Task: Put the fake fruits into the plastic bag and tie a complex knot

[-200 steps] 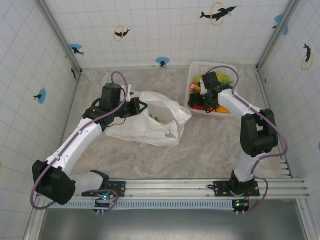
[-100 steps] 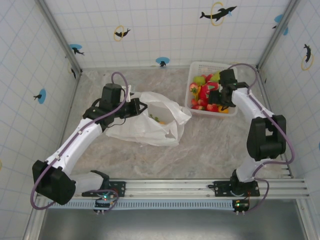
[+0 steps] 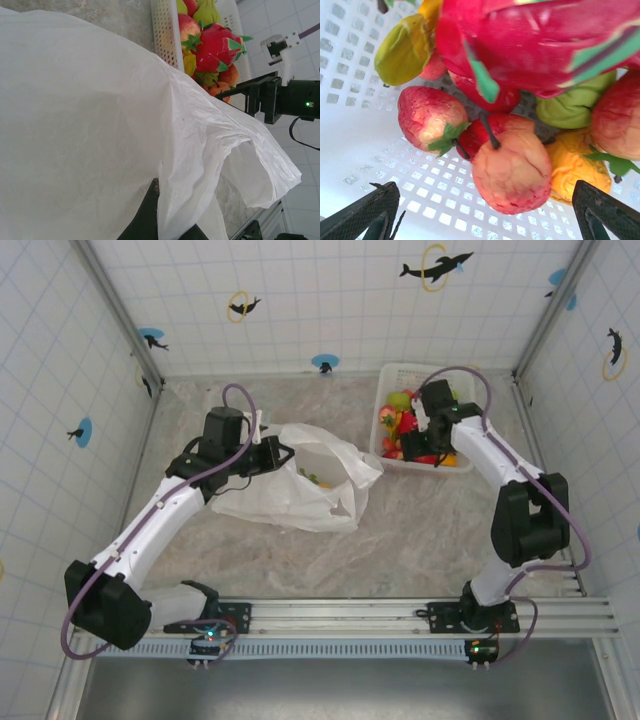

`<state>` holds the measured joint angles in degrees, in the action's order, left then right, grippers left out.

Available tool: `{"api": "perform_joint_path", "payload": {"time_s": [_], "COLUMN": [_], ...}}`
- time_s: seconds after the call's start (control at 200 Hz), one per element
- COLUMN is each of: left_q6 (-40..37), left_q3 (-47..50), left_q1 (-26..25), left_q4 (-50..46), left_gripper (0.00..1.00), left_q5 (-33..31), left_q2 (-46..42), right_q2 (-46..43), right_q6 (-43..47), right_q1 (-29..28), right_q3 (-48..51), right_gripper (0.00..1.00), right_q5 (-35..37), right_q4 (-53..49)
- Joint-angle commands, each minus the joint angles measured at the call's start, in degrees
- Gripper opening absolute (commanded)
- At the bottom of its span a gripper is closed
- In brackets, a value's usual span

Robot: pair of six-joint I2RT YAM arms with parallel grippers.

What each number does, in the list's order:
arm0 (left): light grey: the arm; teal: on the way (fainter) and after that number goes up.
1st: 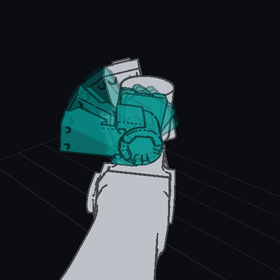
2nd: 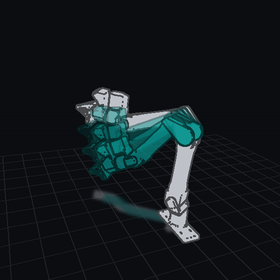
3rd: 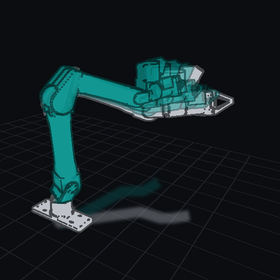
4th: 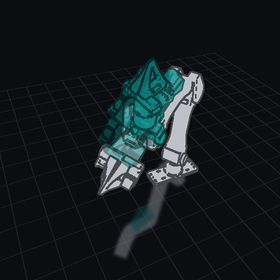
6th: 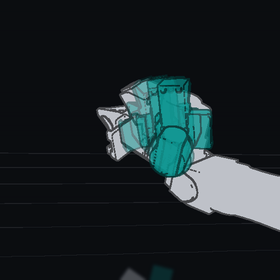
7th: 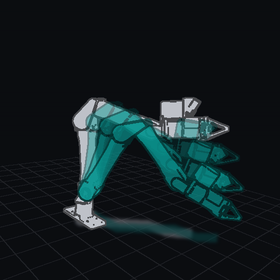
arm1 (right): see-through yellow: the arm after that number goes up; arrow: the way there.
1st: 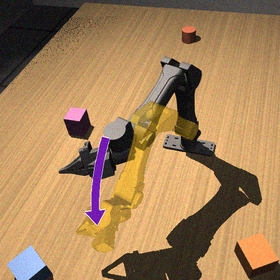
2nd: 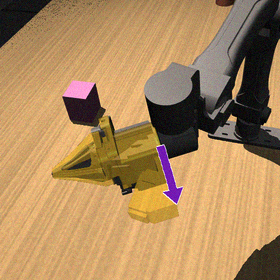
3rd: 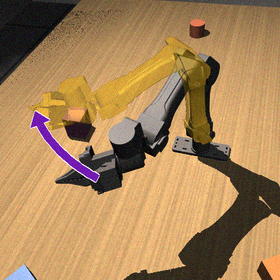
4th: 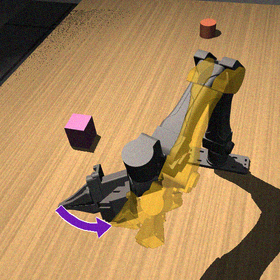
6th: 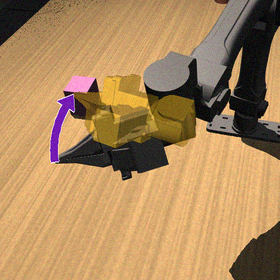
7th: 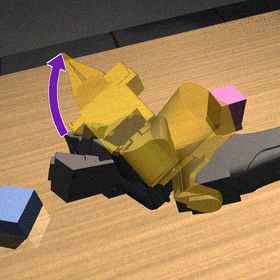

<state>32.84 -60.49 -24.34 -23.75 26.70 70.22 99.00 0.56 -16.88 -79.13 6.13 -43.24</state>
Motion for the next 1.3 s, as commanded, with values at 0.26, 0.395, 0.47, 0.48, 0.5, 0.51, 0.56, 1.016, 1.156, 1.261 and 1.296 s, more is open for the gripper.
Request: {"api": "perform_joint_path", "payload": {"time_s": [0.26, 0.395, 0.47, 0.48, 0.5, 0.51, 0.56, 1.016, 1.156, 1.261, 1.296], "left_q6": [-1.3, -1.3, -1.3, -1.4, -1.4, -1.4, -1.3, -1.2, -1.1, -1.1, -1.2], "left_q3": [-0.4, -0.5, -0.5, -0.5, -0.6, -0.6, -0.6, -0.5, -0.4, -0.4, -0.5], "left_q1": [-0.1, -0.1, -0.1, -0.1, -0.1, -0.2, -0.1, -0.2, 0.0, -0.1, -0.2], "left_q4": [-0.5, -0.5, -0.6, -0.6, -0.5, -0.6, -0.5, -0.2, 0.1, 0.4, 0.5], "left_gripper": [0.00, 0.00, 0.00, 0.00, 0.00, 0.00, 0.00, 0.00, 0.00, 0.00, 0.00], "left_q5": [-0.1, -0.1, -0.1, -0.1, -0.1, -0.1, -0.1, 0.2, 0.5, 0.8, 0.9], "left_q2": [-1.6, -1.5, -1.5, -1.5, -1.5, -1.4, -1.5, -1.4, -1.1, -0.8, -0.7], "right_q2": [6.4, 6.6, 6.4, 6.3, 6.1, 6.0, 5.3, -7.0, -14.1, -20.4, -22.6], "right_q6": [-0.4, -0.4, -0.5, -0.5, -0.6, -0.6, -0.7, -3.0, -5.0, -7.1, -7.9], "right_q1": [-0.3, -0.3, -0.3, -0.3, -0.3, -0.3, -0.3, 0.2, 0.5, 0.4, 0.4], "right_q3": [-3.1, -2.8, -2.9, -2.8, -2.7, -2.7, -2.5, 1.5, 4.0, 6.7, 7.4], "right_gripper": [0.82, 0.75, 0.68, 0.67, 0.65, 0.64, 0.60, 0.46, 0.46, 0.46, 0.46], "right_q5": [5.7, 6.6, 7.0, 7.0, 7.0, 7.0, 6.8, 5.6, 0.7, -2.6, -4.1], "right_q4": [-1.4, -0.9, -0.9, -0.8, -0.8, -0.7, -0.4, 1.7, 3.5, 5.6, 6.4]}}
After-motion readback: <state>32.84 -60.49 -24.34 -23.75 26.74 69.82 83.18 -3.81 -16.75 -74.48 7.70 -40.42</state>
